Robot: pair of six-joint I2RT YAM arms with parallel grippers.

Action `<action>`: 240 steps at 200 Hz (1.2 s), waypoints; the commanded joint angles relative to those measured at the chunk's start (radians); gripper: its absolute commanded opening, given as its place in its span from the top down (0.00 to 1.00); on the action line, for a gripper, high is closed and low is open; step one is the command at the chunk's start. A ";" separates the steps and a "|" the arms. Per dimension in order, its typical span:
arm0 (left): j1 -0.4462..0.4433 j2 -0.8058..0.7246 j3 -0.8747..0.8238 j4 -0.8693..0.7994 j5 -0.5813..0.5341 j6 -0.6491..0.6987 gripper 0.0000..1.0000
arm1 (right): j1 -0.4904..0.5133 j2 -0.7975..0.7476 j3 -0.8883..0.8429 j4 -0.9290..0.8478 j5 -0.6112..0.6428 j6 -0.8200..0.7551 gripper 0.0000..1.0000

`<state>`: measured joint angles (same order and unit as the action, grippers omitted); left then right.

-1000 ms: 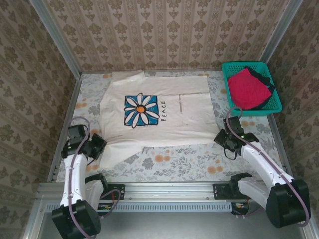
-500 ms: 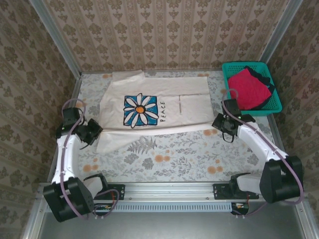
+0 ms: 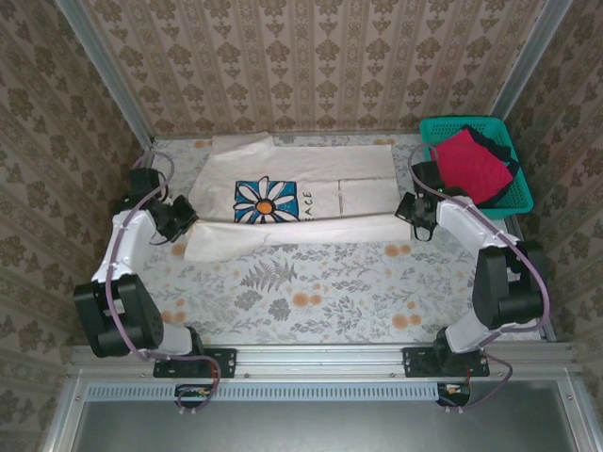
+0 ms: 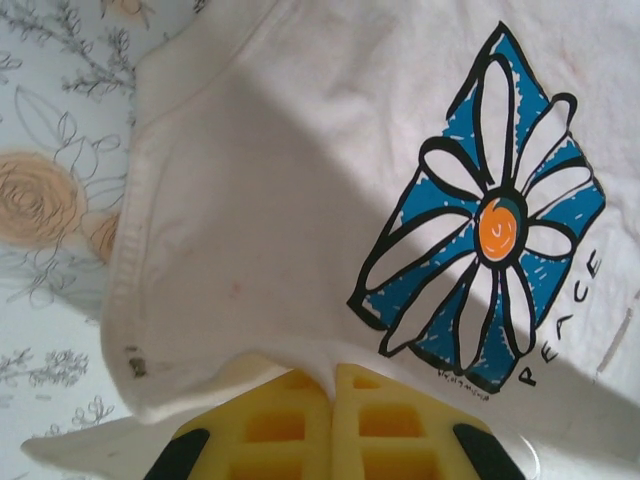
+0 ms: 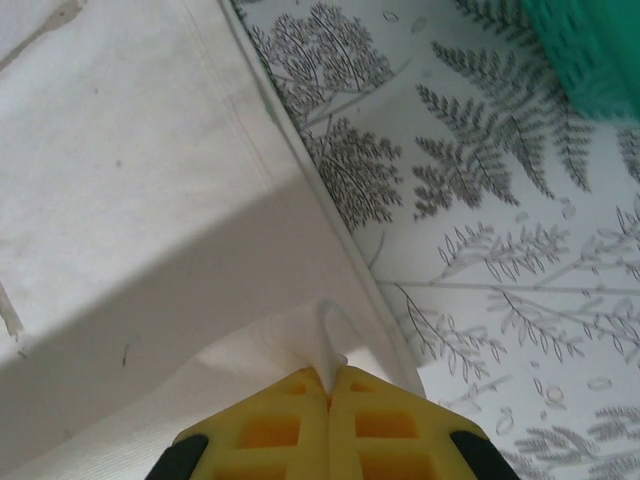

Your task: Fold and stack the t-shirts

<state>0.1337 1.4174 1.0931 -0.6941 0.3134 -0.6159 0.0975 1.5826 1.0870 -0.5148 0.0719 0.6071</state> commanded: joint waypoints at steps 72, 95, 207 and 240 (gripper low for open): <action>-0.022 0.168 0.194 -0.011 -0.082 0.069 1.00 | -0.019 0.198 0.213 -0.016 0.016 -0.056 1.00; -0.022 0.207 0.233 -0.014 -0.088 0.076 1.00 | -0.018 0.245 0.253 -0.016 0.014 -0.058 1.00; -0.026 0.364 0.403 -0.025 -0.114 0.140 1.00 | -0.025 0.381 0.386 -0.055 0.010 -0.087 1.00; -0.025 0.419 0.459 -0.035 -0.116 0.164 1.00 | -0.025 0.413 0.409 -0.059 0.002 -0.086 1.00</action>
<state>0.1032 1.8034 1.4948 -0.7151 0.2379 -0.4953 0.0887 1.9663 1.4616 -0.5316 0.0658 0.5404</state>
